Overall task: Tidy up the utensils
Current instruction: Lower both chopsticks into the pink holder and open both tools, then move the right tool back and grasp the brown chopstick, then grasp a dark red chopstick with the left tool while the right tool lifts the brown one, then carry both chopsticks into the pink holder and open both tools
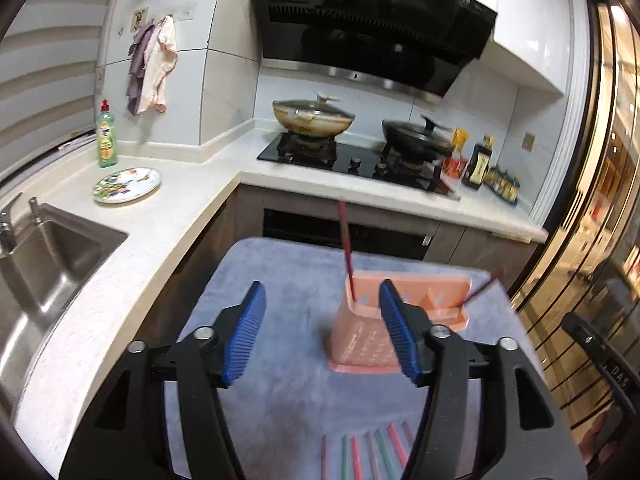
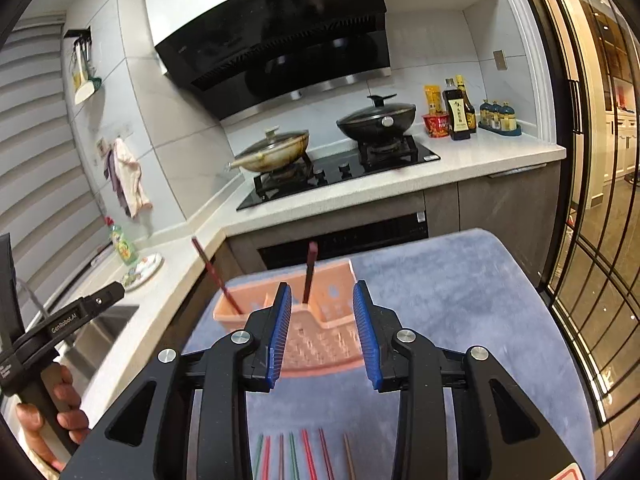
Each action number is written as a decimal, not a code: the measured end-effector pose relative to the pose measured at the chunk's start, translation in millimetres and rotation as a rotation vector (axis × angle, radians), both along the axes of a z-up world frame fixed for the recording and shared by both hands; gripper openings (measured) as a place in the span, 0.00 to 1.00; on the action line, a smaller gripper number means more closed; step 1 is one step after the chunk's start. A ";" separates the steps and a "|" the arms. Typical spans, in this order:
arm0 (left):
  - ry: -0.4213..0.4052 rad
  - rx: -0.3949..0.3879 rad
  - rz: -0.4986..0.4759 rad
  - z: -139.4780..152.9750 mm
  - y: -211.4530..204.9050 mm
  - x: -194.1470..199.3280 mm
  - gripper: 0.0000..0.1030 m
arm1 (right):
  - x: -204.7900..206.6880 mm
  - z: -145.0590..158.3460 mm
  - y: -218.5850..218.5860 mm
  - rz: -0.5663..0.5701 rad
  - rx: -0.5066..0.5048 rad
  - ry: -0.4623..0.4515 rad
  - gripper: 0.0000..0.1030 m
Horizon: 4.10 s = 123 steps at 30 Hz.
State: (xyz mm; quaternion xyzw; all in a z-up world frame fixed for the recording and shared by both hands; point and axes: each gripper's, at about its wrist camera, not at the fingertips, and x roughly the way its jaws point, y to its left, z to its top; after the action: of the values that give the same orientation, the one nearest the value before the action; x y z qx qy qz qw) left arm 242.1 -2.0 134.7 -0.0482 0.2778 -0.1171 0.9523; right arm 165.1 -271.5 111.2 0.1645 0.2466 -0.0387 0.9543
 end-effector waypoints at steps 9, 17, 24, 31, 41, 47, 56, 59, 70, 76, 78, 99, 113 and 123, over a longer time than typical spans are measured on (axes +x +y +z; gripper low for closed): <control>0.111 0.086 0.001 -61.7 18.4 -64.0 0.56 | -62.6 -57.2 11.3 0.034 -0.029 0.129 0.31; 0.204 0.147 -0.014 -112.4 21.3 -116.7 0.56 | -111.2 -111.3 27.6 0.059 -0.088 0.248 0.31; 0.293 0.157 -0.015 -146.9 29.9 -144.6 0.56 | -135.7 -146.5 34.8 0.074 -0.085 0.330 0.31; 0.336 0.164 -0.019 -164.4 34.6 -160.8 0.56 | -147.1 -169.1 43.2 0.083 -0.091 0.372 0.27; 0.378 0.167 -0.039 -179.7 31.0 -173.6 0.56 | -148.8 -179.5 50.2 0.107 -0.102 0.393 0.11; 0.391 0.171 -0.055 -184.4 26.6 -177.9 0.56 | -149.6 -187.3 50.6 0.108 -0.098 0.413 0.10; 0.409 0.173 -0.089 -190.6 19.1 -183.4 0.56 | -150.6 -194.7 50.9 0.110 -0.101 0.418 0.09; 0.419 0.179 -0.099 -194.9 15.4 -184.9 0.56 | -150.6 -194.8 50.6 0.110 -0.101 0.418 0.09; 0.444 0.218 -0.111 -210.6 8.6 -185.5 0.54 | -150.3 -195.3 51.1 0.109 -0.103 0.419 0.09; 0.445 0.212 -0.106 -210.3 12.2 -183.0 0.35 | -150.2 -195.5 50.9 0.109 -0.104 0.418 0.09; 0.446 0.203 -0.103 -209.6 15.1 -182.5 0.19 | -150.3 -195.5 51.2 0.110 -0.103 0.418 0.09; 0.351 0.044 -0.093 -133.7 40.4 -169.2 0.07 | -148.0 -112.4 30.3 0.060 -0.087 0.247 0.08; 0.170 -0.008 -0.079 -47.9 43.7 -119.5 0.07 | -112.1 -22.2 1.1 -0.010 -0.121 0.037 0.07; 0.068 0.003 -0.075 -1.9 27.4 -68.6 0.07 | -68.4 22.7 -16.0 -0.006 -0.042 -0.072 0.07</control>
State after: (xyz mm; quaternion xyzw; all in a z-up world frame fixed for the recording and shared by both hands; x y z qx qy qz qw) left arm 173.5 25.4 132.8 -0.0401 0.3118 -0.1507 0.9373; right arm 96.7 -287.5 133.9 0.1464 0.2106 -0.0405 0.9657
